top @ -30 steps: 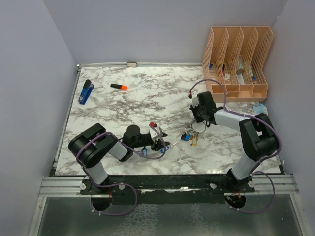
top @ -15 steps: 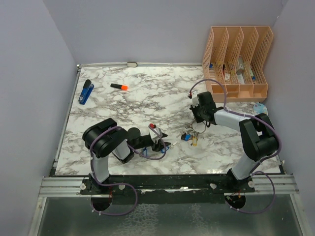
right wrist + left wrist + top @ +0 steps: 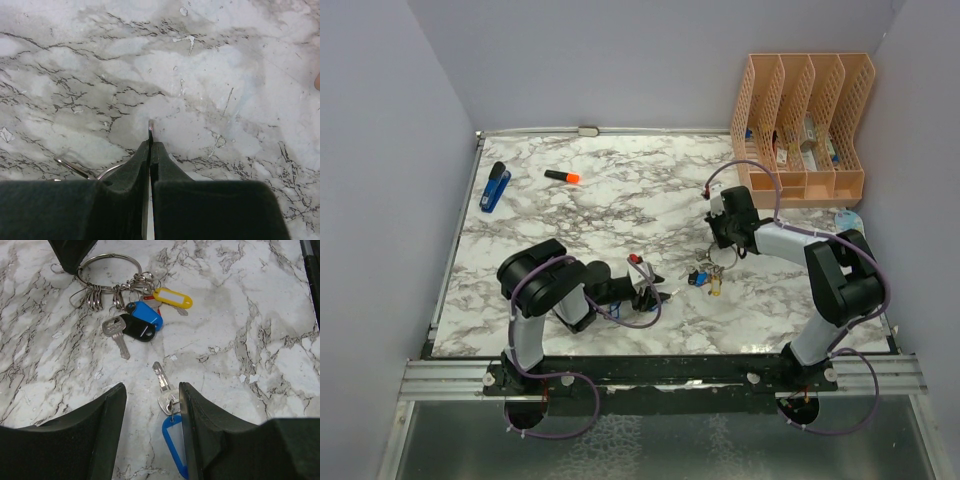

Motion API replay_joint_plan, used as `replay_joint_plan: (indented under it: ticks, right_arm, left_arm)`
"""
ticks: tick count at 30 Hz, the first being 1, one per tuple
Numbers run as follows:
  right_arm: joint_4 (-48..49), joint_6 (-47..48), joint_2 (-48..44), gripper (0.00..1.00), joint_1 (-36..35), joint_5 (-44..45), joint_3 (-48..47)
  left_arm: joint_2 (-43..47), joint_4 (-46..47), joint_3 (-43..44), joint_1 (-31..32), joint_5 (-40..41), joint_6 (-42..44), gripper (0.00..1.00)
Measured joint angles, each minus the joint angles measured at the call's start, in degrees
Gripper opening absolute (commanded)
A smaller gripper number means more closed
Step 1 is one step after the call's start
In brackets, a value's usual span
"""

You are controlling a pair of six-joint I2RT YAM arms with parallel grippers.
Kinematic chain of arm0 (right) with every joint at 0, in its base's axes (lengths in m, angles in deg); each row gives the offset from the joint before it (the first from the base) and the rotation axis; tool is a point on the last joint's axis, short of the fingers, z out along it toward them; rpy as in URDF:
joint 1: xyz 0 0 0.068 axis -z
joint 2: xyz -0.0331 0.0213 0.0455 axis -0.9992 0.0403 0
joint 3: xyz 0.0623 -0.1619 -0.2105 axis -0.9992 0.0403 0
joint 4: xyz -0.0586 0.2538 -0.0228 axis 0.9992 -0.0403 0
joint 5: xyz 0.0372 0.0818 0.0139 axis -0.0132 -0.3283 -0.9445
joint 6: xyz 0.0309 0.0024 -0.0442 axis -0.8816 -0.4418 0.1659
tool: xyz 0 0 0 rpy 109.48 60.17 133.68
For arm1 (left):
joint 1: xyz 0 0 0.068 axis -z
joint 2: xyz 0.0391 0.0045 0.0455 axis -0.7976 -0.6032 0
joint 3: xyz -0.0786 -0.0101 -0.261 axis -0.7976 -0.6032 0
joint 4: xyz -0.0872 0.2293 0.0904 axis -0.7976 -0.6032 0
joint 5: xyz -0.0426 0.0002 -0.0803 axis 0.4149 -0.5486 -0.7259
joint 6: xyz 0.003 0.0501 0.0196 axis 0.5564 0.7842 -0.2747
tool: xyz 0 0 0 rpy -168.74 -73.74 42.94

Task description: Put the keys on the keyring

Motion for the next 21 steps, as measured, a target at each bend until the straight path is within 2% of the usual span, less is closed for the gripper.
replay_joint_plan:
  ticks: [13, 21]
  right_arm:
    - [0.79, 0.02, 0.22, 0.01, 0.0, -0.31, 0.0]
    - [0.87, 0.02, 0.22, 0.01, 0.0, -0.33, 0.02]
  left_arm:
    - [-4.24, -0.2, 2.58, 0.76, 0.28, 0.11, 0.46]
    - [-5.42, 0.83, 2.73, 1.01, 0.48, 0.04, 0.19]
